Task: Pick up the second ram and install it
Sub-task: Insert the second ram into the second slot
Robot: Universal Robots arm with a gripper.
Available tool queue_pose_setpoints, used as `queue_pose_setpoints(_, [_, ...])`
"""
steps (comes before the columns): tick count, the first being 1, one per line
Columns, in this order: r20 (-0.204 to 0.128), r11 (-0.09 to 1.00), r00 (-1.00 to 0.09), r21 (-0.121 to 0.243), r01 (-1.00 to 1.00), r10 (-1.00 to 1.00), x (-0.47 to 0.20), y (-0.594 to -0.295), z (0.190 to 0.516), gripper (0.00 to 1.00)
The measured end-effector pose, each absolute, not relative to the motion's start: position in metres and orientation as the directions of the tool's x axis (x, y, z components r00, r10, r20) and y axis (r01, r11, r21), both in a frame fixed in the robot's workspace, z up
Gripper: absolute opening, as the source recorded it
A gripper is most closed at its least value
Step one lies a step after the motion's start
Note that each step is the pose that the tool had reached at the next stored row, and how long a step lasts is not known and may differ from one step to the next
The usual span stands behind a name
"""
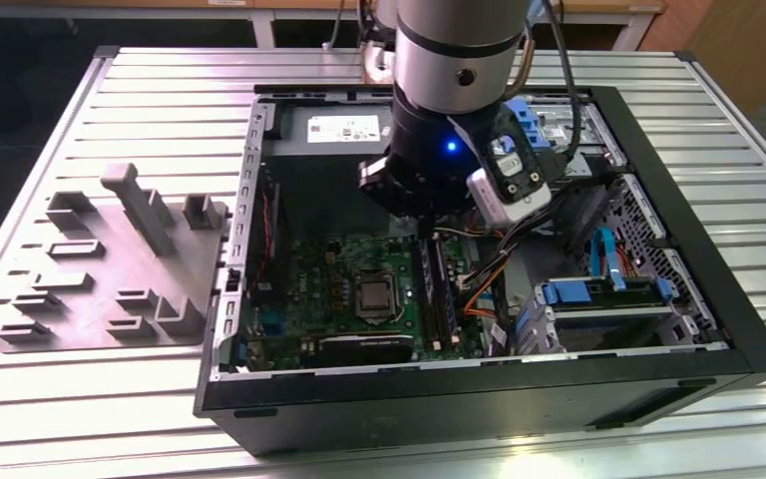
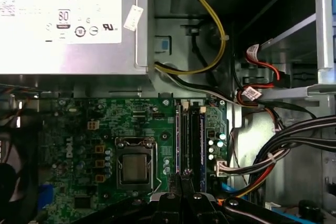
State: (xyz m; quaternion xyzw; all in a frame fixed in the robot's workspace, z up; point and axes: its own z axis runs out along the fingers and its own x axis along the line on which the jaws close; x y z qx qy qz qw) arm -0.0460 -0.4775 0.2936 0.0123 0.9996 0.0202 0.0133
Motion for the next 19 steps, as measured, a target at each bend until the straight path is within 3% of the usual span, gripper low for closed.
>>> queue_pose_setpoints(19, [-0.027, 0.999, -0.999, 0.043, 0.027, 0.028, -0.039, -0.477, 0.277, 0.11])
